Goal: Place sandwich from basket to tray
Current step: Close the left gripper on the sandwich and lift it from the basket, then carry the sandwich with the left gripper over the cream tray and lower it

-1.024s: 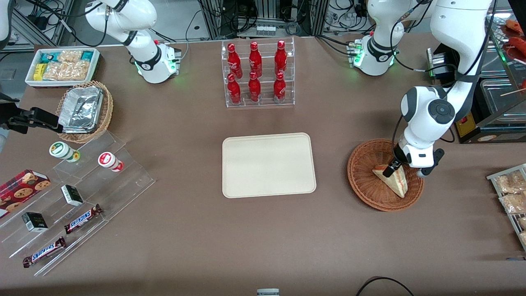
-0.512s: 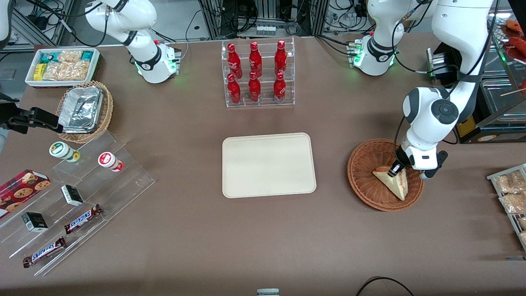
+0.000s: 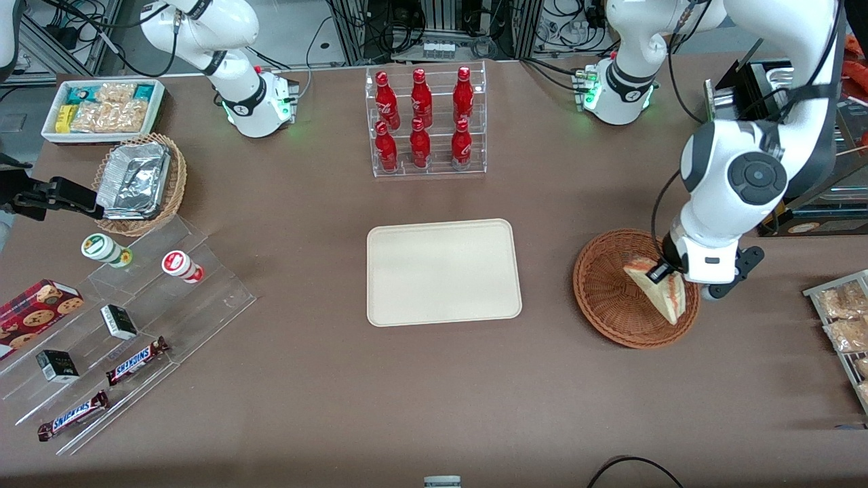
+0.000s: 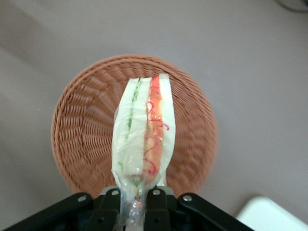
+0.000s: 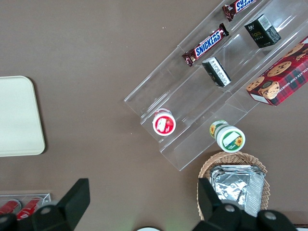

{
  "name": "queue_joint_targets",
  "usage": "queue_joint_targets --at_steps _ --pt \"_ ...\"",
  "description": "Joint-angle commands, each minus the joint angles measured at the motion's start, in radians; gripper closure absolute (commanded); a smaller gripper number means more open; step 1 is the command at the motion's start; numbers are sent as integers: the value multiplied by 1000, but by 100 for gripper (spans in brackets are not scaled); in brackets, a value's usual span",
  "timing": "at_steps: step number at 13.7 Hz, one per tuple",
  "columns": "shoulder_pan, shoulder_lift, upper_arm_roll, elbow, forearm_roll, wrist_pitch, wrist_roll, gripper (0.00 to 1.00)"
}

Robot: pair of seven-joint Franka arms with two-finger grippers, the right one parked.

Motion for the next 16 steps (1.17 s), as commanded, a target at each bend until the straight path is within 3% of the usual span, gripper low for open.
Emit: queue_joint_targets --at_steps 1,9,16 --pt "-116 32 4 124 18 -106 -8 100" --pt "-460 273 4 332 -2 -89 -50 100" --pt "-591 455 7 374 12 77 -122 100"
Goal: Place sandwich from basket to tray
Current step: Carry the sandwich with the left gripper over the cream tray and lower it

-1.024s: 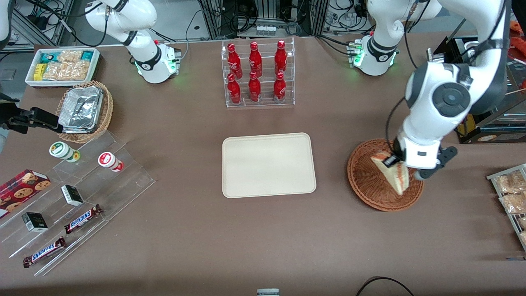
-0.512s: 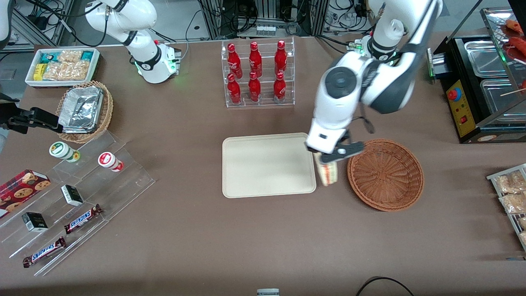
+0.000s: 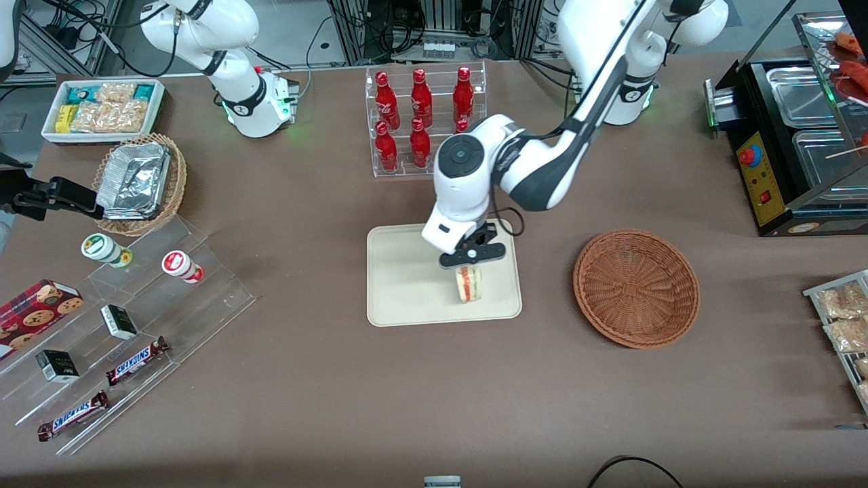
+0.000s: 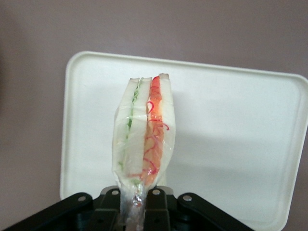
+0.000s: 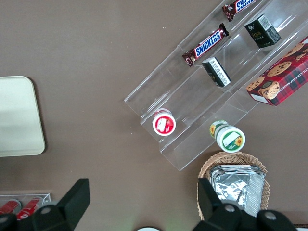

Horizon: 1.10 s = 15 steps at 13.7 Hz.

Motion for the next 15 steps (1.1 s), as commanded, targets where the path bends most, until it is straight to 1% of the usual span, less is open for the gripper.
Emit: queue_joint_targets --at_steps 1,4,6,8,10,11,12,15 --pt "-32 59 16 41 13 46 -30 100" --pt "-66 97 19 41 19 104 -65 100" --pt "-74 123 19 41 40 137 -100 100" --pt "-89 134 19 40 83 138 -134 100" --pt "-89 142 17 40 92 140 -145 100" --pt "-89 142 17 40 91 140 -145 52" --pt "-91 142 17 40 92 138 -145 1" --pt "-91 126 19 40 91 134 -166 0"
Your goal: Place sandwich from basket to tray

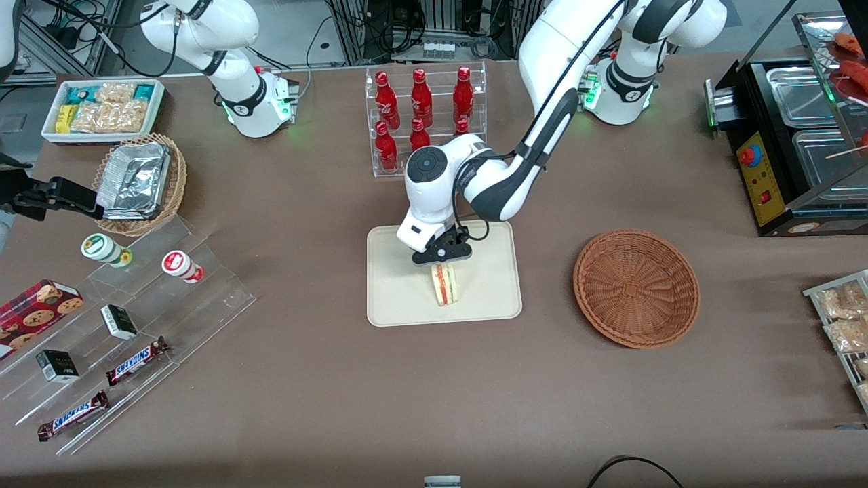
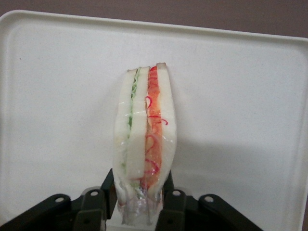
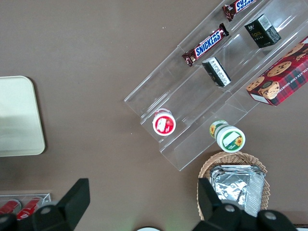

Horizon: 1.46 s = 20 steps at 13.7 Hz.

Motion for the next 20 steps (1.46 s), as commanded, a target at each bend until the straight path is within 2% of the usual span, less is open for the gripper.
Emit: queue_joint_targets --at_steps 1,4,8,13,16,20 --pt "-13 -21 16 24 22 -15 -54 0" --pt "-7 -142 19 16 9 -108 -163 0" --pt "59 -288 20 16 8 -301 -165 0" --pt "228 -429 19 19 -14 -479 -91 0" --pt "375 -500 19 22 -82 -550 134 0" --pt "570 -607 20 22 -159 -709 540 0"
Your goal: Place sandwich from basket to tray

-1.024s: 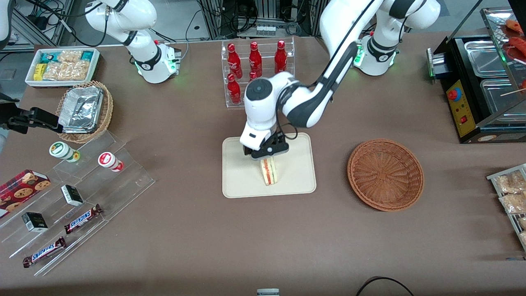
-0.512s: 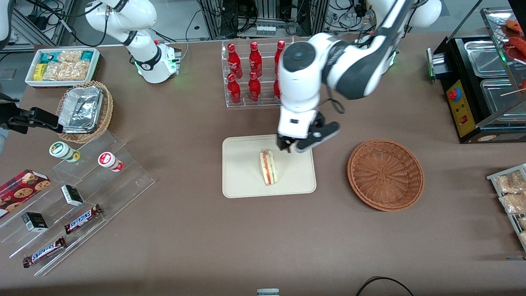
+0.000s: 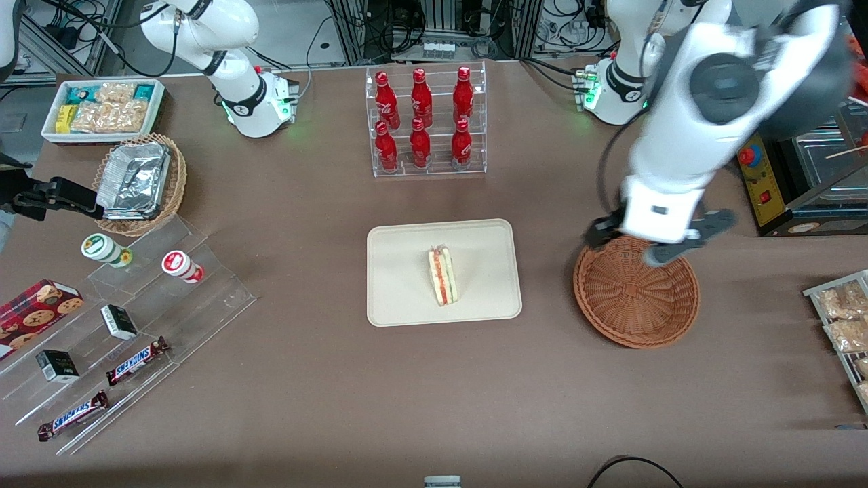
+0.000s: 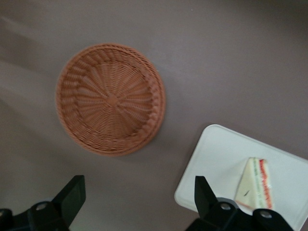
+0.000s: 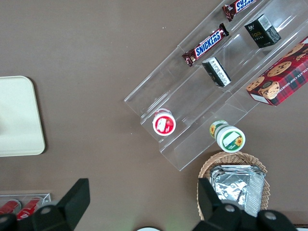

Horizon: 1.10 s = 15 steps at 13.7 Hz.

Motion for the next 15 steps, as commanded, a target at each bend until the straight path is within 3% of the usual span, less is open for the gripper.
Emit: queue_joint_targets --at_steps 1,7,15 --pt "114 -95 -15 -22 -50 -103 229 0" --pt "312 -177 -11 -27 -53 -200 672 0" --pt "326 -105 -15 47 -40 -194 742 0"
